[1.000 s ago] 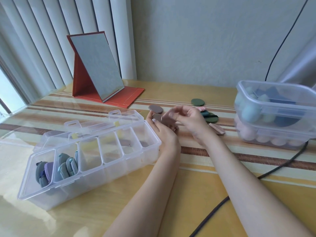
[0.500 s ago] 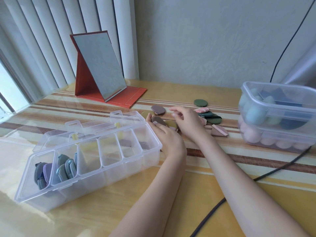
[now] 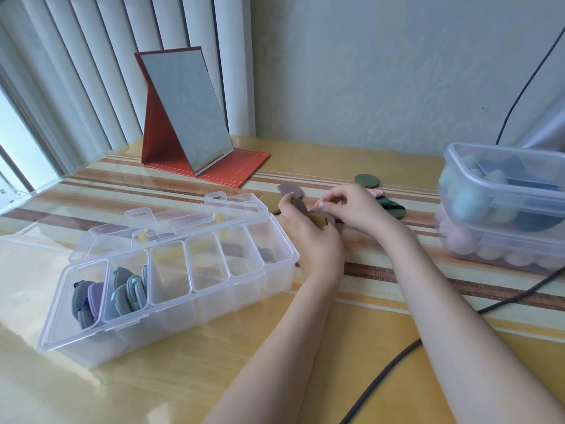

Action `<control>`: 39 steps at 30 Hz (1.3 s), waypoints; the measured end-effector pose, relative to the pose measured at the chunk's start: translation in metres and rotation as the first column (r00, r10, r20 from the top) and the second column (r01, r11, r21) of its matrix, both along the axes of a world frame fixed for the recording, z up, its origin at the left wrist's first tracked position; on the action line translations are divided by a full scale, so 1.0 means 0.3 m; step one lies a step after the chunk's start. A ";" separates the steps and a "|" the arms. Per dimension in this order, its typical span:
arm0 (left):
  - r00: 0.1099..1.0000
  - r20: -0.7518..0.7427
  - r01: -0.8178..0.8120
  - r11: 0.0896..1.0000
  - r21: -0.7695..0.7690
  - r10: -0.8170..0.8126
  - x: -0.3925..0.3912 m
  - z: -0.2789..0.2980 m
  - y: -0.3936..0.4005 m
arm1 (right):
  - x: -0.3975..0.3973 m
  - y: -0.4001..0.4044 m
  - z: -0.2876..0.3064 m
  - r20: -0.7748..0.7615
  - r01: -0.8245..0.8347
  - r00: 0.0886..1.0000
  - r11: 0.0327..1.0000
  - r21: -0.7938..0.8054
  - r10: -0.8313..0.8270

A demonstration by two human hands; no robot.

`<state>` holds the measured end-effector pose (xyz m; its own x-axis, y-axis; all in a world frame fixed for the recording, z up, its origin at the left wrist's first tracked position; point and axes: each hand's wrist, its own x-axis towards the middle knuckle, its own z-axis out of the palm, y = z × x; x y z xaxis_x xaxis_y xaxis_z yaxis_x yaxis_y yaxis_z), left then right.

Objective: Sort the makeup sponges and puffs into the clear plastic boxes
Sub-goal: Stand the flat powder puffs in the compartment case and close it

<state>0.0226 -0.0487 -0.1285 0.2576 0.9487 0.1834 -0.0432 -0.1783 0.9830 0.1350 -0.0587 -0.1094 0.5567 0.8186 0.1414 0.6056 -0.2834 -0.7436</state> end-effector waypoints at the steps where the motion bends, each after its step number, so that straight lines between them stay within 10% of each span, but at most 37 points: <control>1: 1.000 0.004 -0.008 1.000 0.000 0.008 0.003 -0.001 0.002 | 0.003 -0.005 0.001 -0.050 0.067 0.997 0.993 0.093 -0.063; 4: 0.999 0.032 -0.014 1.000 -0.022 0.015 0.006 0.003 0.003 | 0.010 -0.003 -0.014 -0.130 0.145 0.984 0.976 0.165 -0.124; 9: 0.993 0.089 -0.071 0.996 -0.063 0.076 0.000 0.005 0.007 | 0.009 0.010 -0.041 0.134 0.028 0.991 0.989 -0.146 -0.008; 18: 0.976 0.202 -0.075 0.995 -0.061 0.086 0.004 0.020 0.006 | 0.019 -0.026 0.010 -0.414 0.291 0.895 0.919 0.265 -0.163; 24: 0.926 0.368 0.115 0.867 -0.485 0.083 -0.006 0.074 0.029 | 0.004 -0.013 0.004 -0.636 0.290 0.769 0.848 0.443 0.070; 28: 0.858 0.502 0.249 0.763 -0.596 0.112 0.008 0.065 0.067 | -0.022 -0.001 -0.003 -0.555 0.177 0.827 0.898 0.403 0.086; 39: 0.949 0.297 -0.052 0.982 -0.184 0.106 0.008 0.033 0.011 | -0.039 0.182 -0.027 0.058 -0.001 0.998 0.993 0.118 -0.006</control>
